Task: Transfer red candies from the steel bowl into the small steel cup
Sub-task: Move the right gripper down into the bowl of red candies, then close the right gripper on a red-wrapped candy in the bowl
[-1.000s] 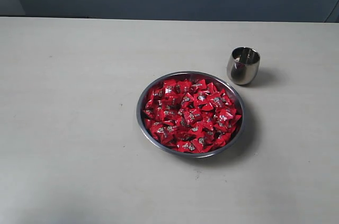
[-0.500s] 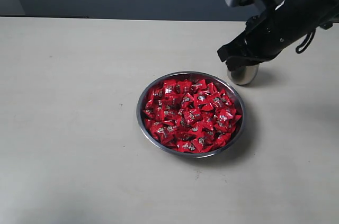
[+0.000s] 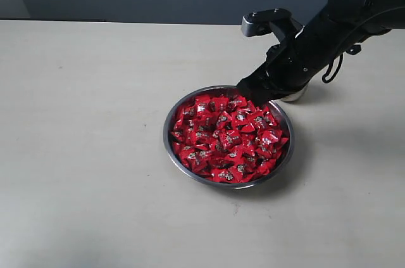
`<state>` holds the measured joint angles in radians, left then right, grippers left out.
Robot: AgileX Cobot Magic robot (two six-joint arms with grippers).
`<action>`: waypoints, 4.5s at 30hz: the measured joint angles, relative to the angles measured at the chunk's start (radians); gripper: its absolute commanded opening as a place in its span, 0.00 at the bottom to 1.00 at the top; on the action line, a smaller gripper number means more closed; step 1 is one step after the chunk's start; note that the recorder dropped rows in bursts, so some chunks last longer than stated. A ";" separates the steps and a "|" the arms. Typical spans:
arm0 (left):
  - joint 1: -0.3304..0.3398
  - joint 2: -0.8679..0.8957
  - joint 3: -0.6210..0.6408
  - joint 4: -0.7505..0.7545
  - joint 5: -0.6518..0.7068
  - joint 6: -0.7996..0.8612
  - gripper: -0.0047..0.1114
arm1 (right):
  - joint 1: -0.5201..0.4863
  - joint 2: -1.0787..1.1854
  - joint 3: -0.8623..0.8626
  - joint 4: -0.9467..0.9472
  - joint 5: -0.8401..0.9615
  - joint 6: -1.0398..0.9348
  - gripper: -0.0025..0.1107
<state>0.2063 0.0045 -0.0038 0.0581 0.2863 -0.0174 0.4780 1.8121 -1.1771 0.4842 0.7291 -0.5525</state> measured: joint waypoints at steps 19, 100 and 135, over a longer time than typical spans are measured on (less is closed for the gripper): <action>0.000 0.000 0.000 0.000 0.000 0.000 0.04 | 0.000 0.027 -0.001 -0.010 -0.022 0.059 0.36; 0.000 0.000 0.000 0.000 0.000 0.000 0.04 | 0.000 0.173 -0.001 -0.053 -0.099 0.059 0.04; 0.000 0.000 0.000 0.000 0.000 0.000 0.04 | 0.000 0.138 -0.002 -0.031 -0.025 0.059 0.32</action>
<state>0.2063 0.0045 -0.0038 0.0581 0.2863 -0.0174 0.4780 1.9498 -1.1794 0.4536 0.7038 -0.4931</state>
